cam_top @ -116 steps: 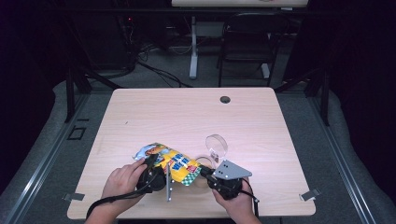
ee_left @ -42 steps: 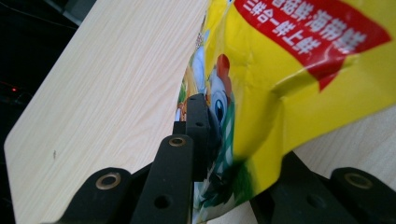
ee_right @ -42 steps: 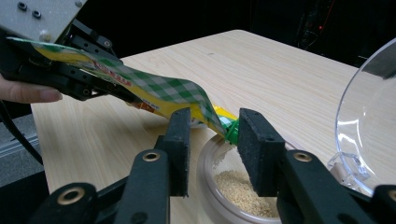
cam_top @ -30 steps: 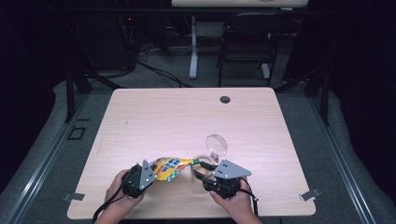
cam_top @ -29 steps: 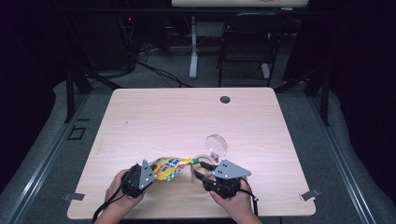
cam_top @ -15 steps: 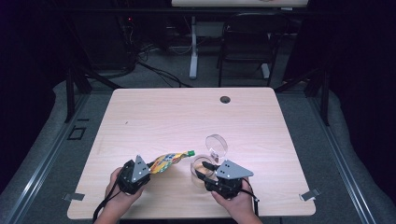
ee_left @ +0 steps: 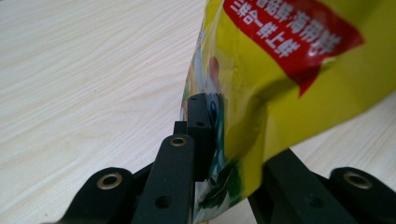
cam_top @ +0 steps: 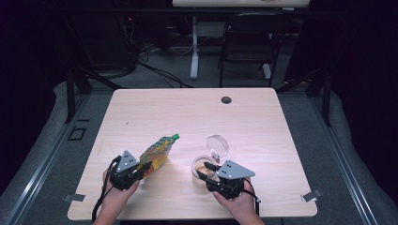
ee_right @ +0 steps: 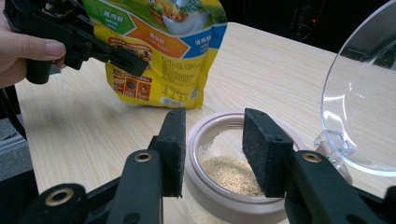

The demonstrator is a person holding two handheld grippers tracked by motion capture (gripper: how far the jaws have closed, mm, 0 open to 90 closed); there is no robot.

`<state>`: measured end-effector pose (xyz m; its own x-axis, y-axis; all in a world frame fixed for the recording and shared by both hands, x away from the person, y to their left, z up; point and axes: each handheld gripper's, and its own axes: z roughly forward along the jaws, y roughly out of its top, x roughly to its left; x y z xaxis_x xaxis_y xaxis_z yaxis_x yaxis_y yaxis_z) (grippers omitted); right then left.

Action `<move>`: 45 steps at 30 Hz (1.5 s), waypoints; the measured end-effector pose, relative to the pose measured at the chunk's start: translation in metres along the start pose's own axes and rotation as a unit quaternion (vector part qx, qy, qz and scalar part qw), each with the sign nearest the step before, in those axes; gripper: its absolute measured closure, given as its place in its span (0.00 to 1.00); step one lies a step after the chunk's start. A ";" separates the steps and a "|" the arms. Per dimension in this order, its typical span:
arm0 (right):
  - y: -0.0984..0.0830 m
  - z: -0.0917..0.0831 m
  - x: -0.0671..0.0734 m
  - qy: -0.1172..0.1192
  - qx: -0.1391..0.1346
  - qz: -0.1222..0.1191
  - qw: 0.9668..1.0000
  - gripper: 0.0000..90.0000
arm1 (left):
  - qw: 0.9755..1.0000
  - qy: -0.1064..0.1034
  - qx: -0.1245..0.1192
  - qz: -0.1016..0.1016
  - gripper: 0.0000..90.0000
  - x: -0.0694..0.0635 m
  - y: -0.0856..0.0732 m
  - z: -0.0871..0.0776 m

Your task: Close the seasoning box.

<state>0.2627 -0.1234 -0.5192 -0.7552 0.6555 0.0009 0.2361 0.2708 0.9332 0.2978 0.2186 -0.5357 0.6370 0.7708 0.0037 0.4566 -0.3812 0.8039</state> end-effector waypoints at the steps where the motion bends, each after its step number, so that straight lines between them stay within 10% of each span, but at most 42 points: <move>1: 0.000 0.000 0.000 0.000 0.000 -0.001 1.000 0.67 | 1.000 -0.003 -0.002 -0.006 0.93 0.002 -0.001 0.000; 10: -0.001 0.001 0.000 0.002 0.006 -0.002 1.000 0.67 | 0.998 -0.017 -0.012 -0.052 0.91 0.012 -0.008 -0.001; 45: 0.001 0.007 -0.002 0.010 0.009 0.001 1.000 0.65 | 0.996 -0.026 -0.050 -0.063 0.52 0.021 -0.015 -0.022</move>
<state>0.2690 -0.1198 -0.5208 -0.7663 0.6424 0.0100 0.2485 0.2821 0.9266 0.2906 0.2515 -0.5347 0.6110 0.7809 -0.1299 0.4731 -0.2287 0.8508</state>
